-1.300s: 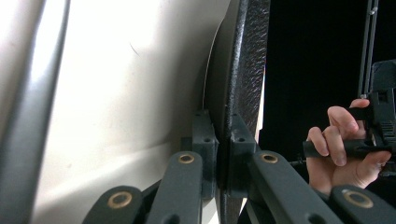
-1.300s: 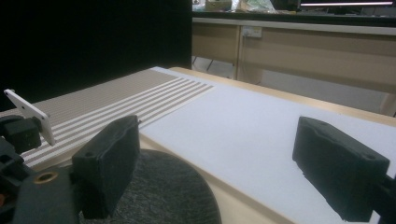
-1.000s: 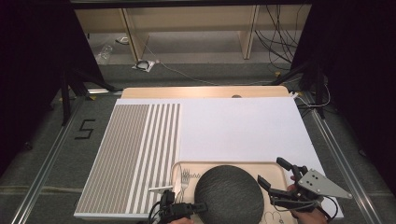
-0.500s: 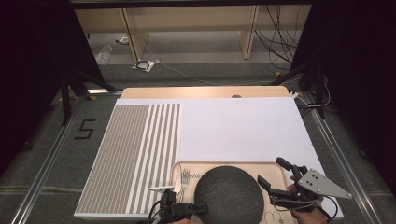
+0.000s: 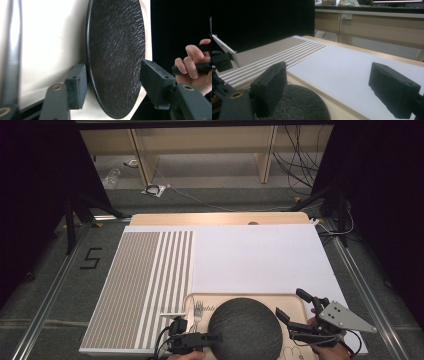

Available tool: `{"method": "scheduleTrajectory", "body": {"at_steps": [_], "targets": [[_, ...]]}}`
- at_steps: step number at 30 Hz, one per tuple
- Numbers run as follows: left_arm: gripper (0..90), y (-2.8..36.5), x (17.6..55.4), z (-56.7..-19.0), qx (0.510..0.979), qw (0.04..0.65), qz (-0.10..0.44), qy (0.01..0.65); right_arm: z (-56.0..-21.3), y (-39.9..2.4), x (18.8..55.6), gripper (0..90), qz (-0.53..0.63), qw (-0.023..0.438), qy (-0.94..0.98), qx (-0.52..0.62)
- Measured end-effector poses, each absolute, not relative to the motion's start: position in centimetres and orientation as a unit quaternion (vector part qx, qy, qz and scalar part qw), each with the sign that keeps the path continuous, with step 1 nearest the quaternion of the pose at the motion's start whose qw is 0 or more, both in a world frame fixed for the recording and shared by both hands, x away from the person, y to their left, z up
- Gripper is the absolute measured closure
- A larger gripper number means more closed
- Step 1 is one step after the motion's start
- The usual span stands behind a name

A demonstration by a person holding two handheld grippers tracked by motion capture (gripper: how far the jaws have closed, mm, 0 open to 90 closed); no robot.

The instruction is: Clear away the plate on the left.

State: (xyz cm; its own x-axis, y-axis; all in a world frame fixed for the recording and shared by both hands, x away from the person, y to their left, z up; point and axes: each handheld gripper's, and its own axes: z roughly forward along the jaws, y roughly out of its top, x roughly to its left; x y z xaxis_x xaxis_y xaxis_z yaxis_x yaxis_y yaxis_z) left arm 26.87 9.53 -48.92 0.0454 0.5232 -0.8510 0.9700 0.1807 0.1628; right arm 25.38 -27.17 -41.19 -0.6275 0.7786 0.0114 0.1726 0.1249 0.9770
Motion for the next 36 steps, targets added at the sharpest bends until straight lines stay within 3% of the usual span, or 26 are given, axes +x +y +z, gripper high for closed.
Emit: {"method": "scheduleTrajectory", "body": {"at_steps": [11,25,36], "targets": [[31.3,11.4,27.8,-46.6,0.617,0.447,-0.2,0.616,-41.2,-27.1,25.4,15.9,0.567,0.266,0.701,0.34],[29.9,12.2,27.6,-43.3,0.701,0.471,-0.045,0.533,-41.2,-27.2,25.4,15.9,0.568,0.266,0.701,0.34],[29.0,13.3,27.6,-42.2,0.724,0.504,0.031,0.471,-41.2,-27.2,25.4,15.9,0.573,0.263,0.698,0.341]]}}
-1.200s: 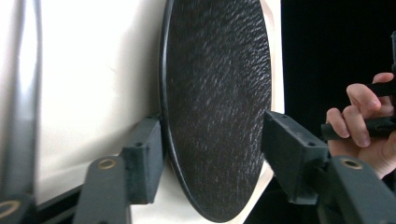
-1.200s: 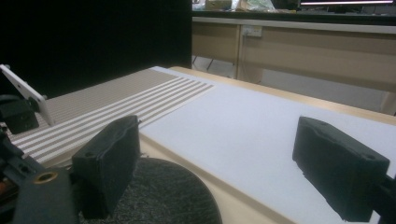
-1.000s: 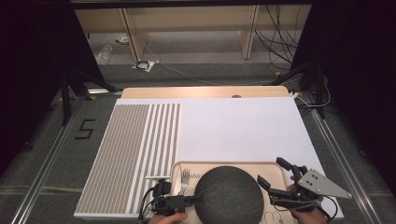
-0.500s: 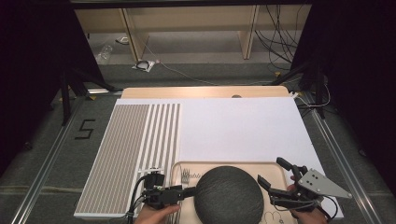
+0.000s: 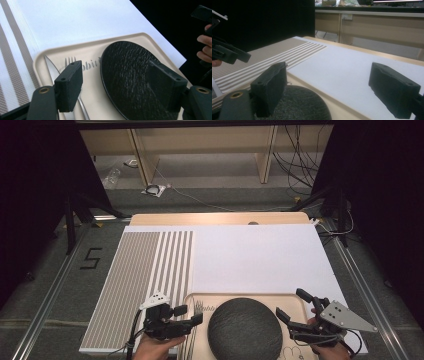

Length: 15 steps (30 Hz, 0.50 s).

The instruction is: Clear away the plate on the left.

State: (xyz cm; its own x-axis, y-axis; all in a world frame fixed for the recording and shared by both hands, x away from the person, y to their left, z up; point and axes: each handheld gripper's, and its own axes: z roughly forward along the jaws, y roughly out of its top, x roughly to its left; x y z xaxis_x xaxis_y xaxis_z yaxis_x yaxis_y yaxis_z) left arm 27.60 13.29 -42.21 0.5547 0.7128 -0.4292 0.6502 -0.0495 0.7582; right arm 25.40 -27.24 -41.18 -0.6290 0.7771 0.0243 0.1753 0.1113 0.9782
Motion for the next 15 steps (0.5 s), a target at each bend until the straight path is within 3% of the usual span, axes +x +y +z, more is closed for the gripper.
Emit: {"method": "scheduleTrajectory", "body": {"at_steps": [15], "targets": [[26.9,15.1,27.4,-41.4,0.718,0.548,0.105,0.417,-41.2,-27.2,25.4,15.9,0.573,0.262,0.698,0.341]]}}
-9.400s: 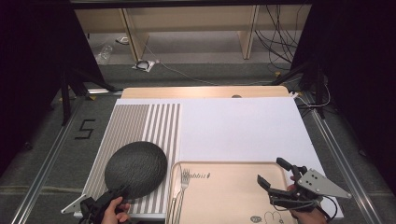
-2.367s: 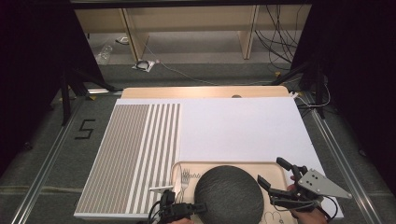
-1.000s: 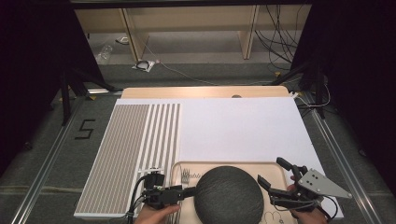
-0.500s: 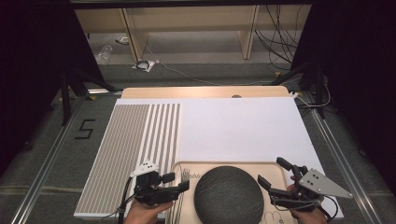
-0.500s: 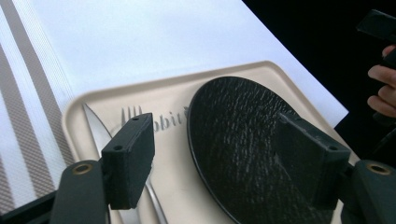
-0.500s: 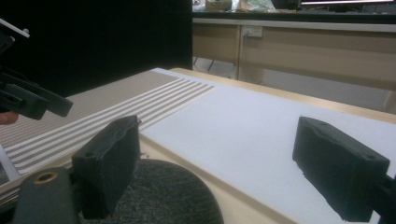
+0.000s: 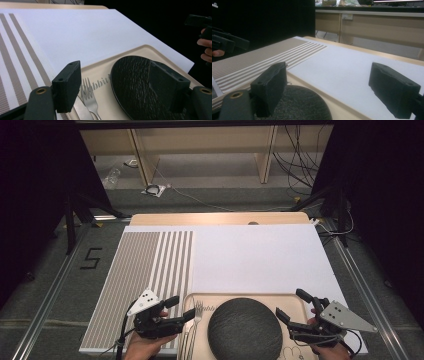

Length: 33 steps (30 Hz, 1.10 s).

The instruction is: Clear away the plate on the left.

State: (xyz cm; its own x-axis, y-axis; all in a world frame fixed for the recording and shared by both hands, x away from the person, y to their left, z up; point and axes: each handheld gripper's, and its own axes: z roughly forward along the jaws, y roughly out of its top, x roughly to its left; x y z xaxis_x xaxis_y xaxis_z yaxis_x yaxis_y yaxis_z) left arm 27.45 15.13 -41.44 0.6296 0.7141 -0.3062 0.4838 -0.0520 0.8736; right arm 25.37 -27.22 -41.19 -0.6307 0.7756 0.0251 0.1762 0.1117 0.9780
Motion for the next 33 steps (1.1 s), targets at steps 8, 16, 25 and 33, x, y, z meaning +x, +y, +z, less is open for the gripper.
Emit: {"method": "scheduleTrajectory", "body": {"at_steps": [8,16,25,33], "targets": [[25.2,15.7,27.4,-41.5,0.714,0.557,0.125,0.406,-41.2,-27.2,25.4,15.8,0.574,0.26,0.698,0.339],[24.0,15.9,27.2,-41.6,0.721,0.556,0.154,0.385,-41.2,-27.2,25.4,15.7,0.575,0.259,0.698,0.339],[23.5,16.6,27.2,-41.7,0.71,0.565,0.168,0.387,-41.2,-27.2,25.4,15.7,0.576,0.255,0.698,0.341],[22.6,17.0,27.1,-41.8,0.706,0.572,0.178,0.377,-41.2,-27.2,25.4,15.7,0.577,0.255,0.698,0.34]]}}
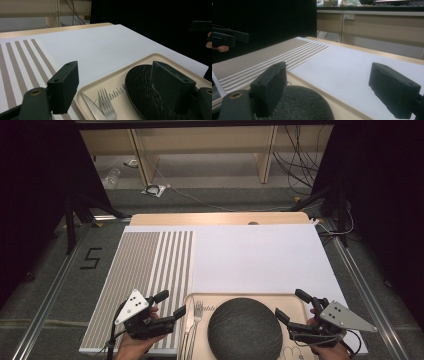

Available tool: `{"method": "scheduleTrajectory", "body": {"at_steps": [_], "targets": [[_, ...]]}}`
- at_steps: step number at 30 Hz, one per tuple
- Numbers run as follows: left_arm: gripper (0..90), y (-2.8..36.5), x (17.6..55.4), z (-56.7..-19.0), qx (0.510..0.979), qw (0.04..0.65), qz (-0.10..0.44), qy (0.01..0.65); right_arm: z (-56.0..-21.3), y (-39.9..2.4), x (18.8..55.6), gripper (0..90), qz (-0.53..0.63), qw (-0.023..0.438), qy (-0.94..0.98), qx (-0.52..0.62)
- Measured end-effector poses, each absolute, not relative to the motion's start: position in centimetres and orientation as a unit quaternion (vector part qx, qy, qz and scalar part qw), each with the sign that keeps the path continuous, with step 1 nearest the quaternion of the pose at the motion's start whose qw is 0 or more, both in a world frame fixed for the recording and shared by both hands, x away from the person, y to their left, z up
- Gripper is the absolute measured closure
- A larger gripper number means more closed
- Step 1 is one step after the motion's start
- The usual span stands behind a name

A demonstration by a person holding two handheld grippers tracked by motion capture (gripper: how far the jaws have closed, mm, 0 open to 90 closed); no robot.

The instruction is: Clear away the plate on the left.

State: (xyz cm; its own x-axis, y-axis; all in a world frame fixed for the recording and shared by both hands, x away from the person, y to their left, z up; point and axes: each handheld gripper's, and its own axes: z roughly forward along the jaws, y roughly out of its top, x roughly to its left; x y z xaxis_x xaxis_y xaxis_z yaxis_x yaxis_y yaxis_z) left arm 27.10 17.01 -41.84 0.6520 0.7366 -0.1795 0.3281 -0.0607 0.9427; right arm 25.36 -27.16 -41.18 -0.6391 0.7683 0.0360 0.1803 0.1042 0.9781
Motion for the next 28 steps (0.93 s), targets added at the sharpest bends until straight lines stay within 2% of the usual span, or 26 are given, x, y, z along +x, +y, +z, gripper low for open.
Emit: {"method": "scheduleTrajectory", "body": {"at_steps": [28], "targets": [[21.3,17.51,27.2,-41.86,0.686,0.593,0.176,0.384,-41.21,-27.18,25.39,15.7,0.575,0.255,0.698,0.341]]}}
